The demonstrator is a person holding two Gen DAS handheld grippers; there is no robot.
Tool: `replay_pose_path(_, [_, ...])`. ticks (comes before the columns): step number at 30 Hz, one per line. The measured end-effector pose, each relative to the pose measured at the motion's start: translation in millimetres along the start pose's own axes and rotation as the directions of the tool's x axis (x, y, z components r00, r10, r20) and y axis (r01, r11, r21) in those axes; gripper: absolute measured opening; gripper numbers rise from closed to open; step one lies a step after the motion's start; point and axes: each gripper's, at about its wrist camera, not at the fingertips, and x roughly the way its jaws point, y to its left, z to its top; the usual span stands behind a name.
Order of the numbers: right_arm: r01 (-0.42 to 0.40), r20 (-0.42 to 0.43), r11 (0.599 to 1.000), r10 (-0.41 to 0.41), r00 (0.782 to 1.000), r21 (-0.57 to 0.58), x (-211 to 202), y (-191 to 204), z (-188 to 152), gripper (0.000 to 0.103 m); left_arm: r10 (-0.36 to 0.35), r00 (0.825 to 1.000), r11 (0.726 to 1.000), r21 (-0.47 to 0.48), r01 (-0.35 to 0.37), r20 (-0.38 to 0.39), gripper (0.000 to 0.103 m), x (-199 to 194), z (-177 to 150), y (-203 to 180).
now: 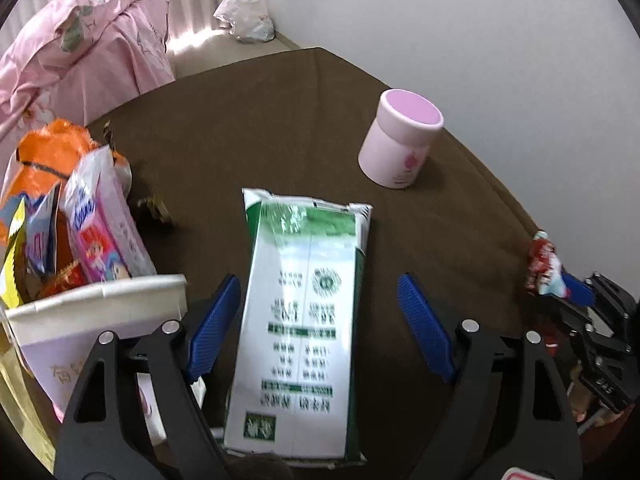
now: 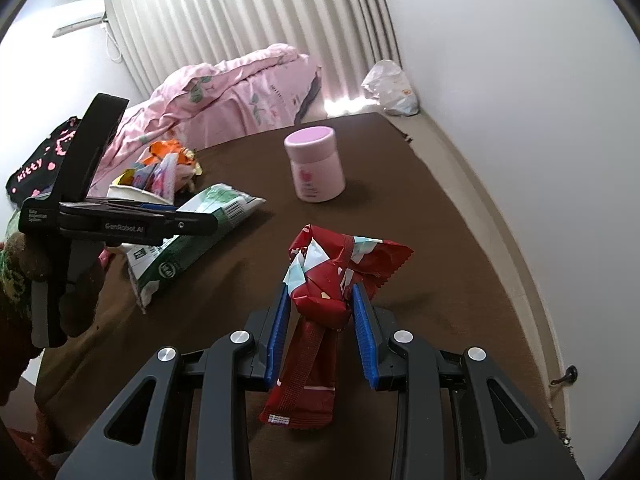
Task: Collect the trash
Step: 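Grasp the green-and-white milk carton with the left gripper and lift it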
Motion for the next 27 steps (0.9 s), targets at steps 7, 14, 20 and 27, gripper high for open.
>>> replay_pose_path(7, [-0.003, -0.012, 1.0, 0.003, 1.0, 0.002, 3, -1, -4, 0.03, 0.091, 0.994, 0.994, 0.06, -0.087, -0.06, 0.063, 27, 23, -4])
replay_pose_path(14, [-0.005, 0.002, 1.0, 0.004, 1.0, 0.015, 3, -2, -2, 0.03, -0.023, 0.998, 0.999, -0.024, 0.024, 0.05, 0.062, -15, 11, 0])
replay_pose_path(20, [-0.021, -0.002, 1.0, 0.021, 1.0, 0.002, 5, 3, -3, 0.03, -0.072, 0.977, 0.995, -0.051, 0.084, 0.202, 0.061, -71, -17, 0])
replay_pose_path(27, [-0.028, 0.012, 0.999, 0.028, 1.0, -0.032, -1, 16, 4, 0.03, -0.054, 0.957, 0.99, -0.108, 0.088, 0.286, 0.06, -103, -35, 8])
